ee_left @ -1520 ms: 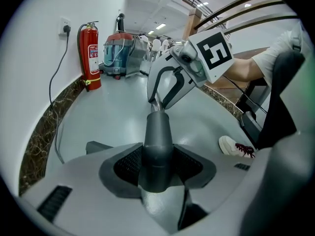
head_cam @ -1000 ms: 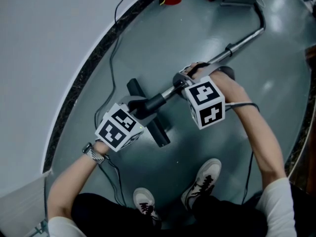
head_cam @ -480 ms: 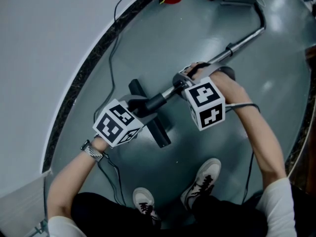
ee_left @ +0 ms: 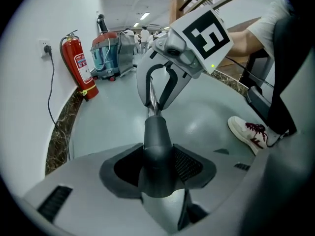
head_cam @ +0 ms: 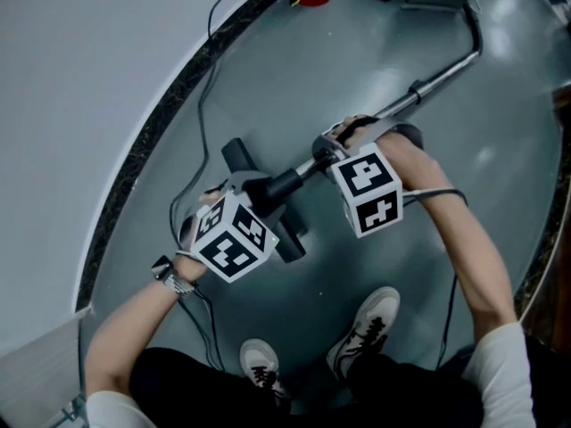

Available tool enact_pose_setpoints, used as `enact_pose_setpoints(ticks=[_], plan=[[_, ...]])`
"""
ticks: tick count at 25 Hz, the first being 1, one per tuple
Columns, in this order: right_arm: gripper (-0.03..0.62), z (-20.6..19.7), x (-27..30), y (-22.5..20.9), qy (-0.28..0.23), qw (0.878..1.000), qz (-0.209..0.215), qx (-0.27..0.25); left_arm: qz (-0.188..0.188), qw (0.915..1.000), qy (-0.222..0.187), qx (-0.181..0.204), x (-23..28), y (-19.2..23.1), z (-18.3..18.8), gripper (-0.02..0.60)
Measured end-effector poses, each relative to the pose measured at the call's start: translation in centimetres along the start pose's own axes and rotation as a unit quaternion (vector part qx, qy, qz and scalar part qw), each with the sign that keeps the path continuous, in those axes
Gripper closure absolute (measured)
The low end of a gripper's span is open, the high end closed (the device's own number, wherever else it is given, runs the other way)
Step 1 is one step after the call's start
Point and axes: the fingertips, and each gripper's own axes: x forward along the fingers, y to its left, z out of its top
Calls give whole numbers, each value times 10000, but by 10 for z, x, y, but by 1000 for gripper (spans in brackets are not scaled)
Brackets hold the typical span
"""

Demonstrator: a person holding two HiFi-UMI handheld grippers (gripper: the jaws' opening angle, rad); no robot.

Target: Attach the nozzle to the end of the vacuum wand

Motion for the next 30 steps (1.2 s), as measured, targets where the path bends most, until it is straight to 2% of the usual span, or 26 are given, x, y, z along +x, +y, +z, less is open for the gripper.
enact_pose_setpoints(ticks=[2,7,12,16,17,21,25,28,30], plan=[[453,-1,-1,-1,3,10000,-15,5,30,10000,-25,9,0,1,1,393],[453,-2,1,0,98,9999,-32,-66,-225,9993,-188,-230,0,3,4,393],[454,-2,6,3,168,9997,-32,-184,-532,9962,-226,-652,5,4,3,393],[454,-1,5,4,98,9999,-18,-118,-809,9899,-362,-1108,5,3,6,393],[454,0,5,3,80,9999,-21,-97,-807,9898,-370,-1115,5,3,7,393],[454,1,5,3,47,10000,-50,-57,-408,9980,-180,-451,8,4,5,393],[459,2,7,0,16,10000,-68,-17,-18,9999,-39,91,15,5,0,393],[462,2,10,0,-3,10000,-72,-4,140,9995,35,288,18,7,-1,393],[464,1,11,0,-17,10000,-71,10,131,9995,40,275,20,6,-1,393]])
